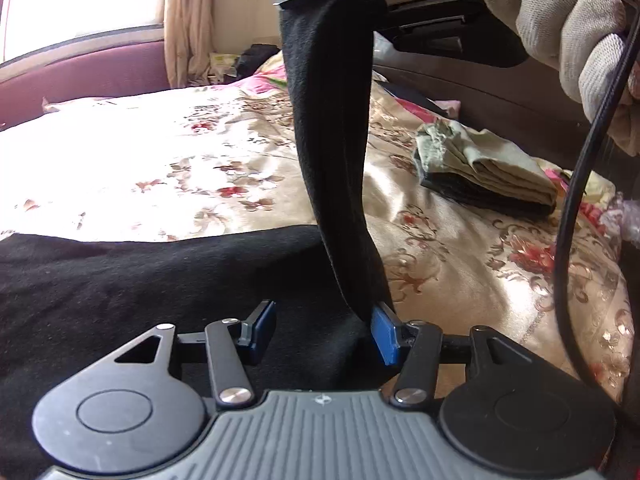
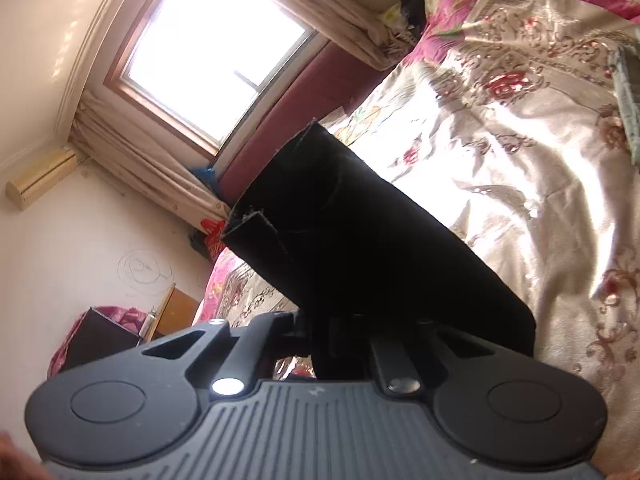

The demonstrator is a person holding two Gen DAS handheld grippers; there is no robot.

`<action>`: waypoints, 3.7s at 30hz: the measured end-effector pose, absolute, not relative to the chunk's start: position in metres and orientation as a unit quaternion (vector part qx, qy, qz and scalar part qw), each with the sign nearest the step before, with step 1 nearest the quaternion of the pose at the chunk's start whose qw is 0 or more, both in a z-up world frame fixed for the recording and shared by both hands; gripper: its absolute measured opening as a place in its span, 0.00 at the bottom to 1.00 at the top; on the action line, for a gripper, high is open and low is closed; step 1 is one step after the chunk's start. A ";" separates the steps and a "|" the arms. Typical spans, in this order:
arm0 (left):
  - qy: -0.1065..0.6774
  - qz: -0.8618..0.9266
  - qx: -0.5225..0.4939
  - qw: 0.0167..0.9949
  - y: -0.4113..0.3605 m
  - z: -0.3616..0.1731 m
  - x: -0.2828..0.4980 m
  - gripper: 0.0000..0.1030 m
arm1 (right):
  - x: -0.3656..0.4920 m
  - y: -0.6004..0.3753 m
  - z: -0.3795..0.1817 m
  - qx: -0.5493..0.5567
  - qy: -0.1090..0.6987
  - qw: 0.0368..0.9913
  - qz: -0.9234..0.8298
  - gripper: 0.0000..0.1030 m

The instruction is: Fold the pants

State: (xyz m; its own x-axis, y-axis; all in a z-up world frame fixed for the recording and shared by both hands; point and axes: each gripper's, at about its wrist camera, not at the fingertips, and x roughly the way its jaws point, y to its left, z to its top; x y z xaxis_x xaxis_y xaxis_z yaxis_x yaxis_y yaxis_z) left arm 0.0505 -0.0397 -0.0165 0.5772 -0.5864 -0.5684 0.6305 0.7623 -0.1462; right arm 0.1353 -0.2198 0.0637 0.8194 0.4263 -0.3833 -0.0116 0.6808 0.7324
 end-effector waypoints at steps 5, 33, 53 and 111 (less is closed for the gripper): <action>0.296 -0.295 0.005 0.909 0.001 -0.018 0.054 0.64 | 0.162 -0.150 0.051 0.330 0.323 0.870 0.171 0.08; 0.251 -0.010 -0.095 0.963 0.205 -0.022 0.045 0.64 | 0.197 0.157 0.016 0.084 0.425 0.828 0.356 0.08; 0.277 0.042 -0.069 0.957 0.230 -0.035 0.053 0.64 | 0.177 0.230 -0.014 -0.086 0.413 0.818 0.392 0.09; 0.337 0.022 -0.024 0.941 0.210 -0.028 0.084 0.72 | 0.208 -0.007 -0.024 0.119 0.453 0.834 0.290 0.15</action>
State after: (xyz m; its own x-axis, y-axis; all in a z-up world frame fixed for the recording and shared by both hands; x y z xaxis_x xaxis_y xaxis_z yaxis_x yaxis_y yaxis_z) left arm 0.0836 0.2100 -0.0275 0.7715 0.0254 -0.6357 -0.0576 0.9979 -0.0300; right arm 0.2078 -0.0075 -0.0244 0.4207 0.5924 -0.6871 -0.3763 0.8031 0.4620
